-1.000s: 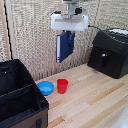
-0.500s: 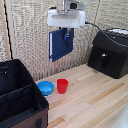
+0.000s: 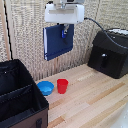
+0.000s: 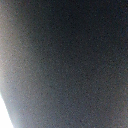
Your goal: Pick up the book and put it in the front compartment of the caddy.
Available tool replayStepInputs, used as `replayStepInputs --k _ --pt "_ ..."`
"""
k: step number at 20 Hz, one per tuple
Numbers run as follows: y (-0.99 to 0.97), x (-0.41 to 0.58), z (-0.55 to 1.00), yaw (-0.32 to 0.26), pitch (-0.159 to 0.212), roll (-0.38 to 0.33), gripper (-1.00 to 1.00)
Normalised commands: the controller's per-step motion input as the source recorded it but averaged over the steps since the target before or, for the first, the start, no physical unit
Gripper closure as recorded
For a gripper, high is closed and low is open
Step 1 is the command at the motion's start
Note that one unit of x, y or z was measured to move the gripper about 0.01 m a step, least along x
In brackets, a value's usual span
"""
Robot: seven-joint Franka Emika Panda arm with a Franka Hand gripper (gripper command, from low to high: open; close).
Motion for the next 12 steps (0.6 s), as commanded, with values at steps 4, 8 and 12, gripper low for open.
replayStepInputs --k 4,8,12 --pt "0.61 -0.185 0.32 -0.091 0.041 -0.02 1.0" --pt "0.63 -0.144 0.34 -0.094 0.03 -0.021 1.0" --pt "0.71 -0.042 0.32 -0.084 0.03 -0.016 1.0"
